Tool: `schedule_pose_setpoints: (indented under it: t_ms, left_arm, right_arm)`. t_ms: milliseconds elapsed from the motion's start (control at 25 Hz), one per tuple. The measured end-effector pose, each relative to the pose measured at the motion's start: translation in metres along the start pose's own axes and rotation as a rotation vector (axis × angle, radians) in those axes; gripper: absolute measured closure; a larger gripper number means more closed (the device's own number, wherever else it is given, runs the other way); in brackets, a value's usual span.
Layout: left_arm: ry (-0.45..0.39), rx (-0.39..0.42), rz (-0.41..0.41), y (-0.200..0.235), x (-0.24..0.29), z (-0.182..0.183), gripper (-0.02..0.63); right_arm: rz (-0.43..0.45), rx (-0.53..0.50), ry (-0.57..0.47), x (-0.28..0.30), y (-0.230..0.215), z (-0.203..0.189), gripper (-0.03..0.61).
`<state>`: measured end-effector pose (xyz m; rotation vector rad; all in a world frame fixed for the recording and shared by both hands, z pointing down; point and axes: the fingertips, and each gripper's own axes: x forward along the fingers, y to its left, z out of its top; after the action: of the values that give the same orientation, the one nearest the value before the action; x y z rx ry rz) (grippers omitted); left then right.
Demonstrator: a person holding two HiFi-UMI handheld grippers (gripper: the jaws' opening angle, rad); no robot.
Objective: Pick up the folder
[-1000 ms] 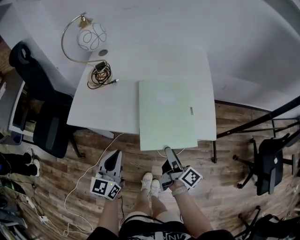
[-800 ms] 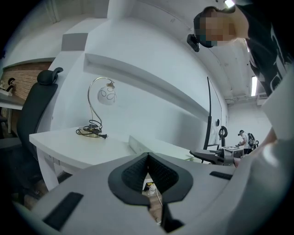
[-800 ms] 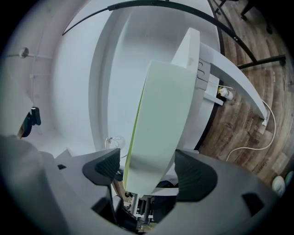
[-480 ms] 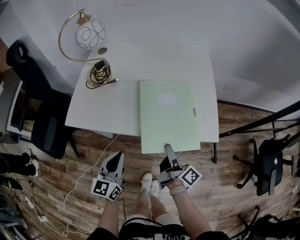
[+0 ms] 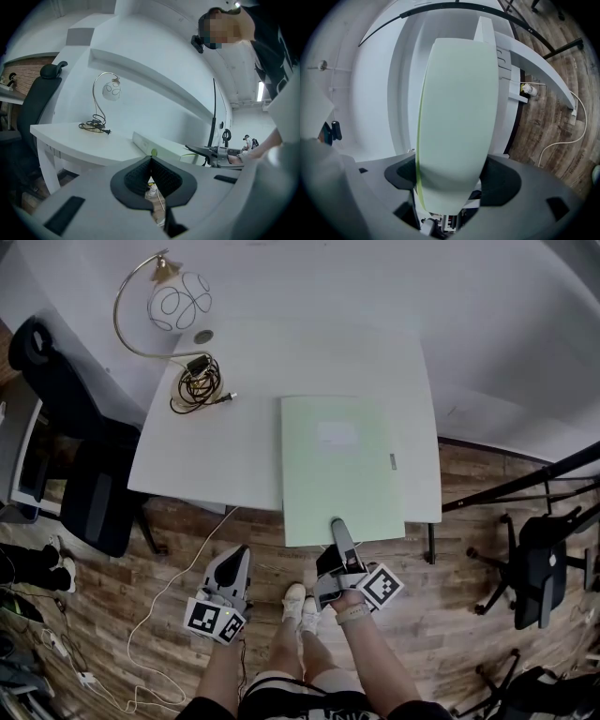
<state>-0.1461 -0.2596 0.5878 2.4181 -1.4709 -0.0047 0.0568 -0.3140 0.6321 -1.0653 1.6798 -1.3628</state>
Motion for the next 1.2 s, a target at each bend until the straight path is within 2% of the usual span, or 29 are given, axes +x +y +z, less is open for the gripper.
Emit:
schedule_pose_setpoints:
  t_ms: [200, 320, 560, 1000, 1200]
  left_arm:
    - [0.009, -0.013, -0.005, 0.001, -0.002, -0.006, 0.600]
    - [0.013, -0.016, -0.012, 0.000, -0.003, -0.009, 0.600]
    - [0.015, -0.018, -0.015, 0.001, -0.007, -0.008, 0.600]
    - [-0.021, 0.008, -0.035, 0.003, -0.002, 0.012, 0.600]
    - [-0.030, 0.012, -0.042, -0.002, 0.002, 0.026, 0.600]
  right_arm:
    - [-0.030, 0.047, -0.019, 0.008, -0.007, 0.001, 0.233]
    - [-0.019, 0.085, -0.024, 0.009, -0.008, 0.001, 0.235]
    - [-0.024, 0.088, -0.021, 0.006, -0.014, 0.001, 0.275]
    - [-0.031, 0.010, -0.004, 0.001, 0.000, 0.018, 0.284]
    - [-0.048, -0.066, 0.021, -0.002, 0.010, 0.030, 0.284]
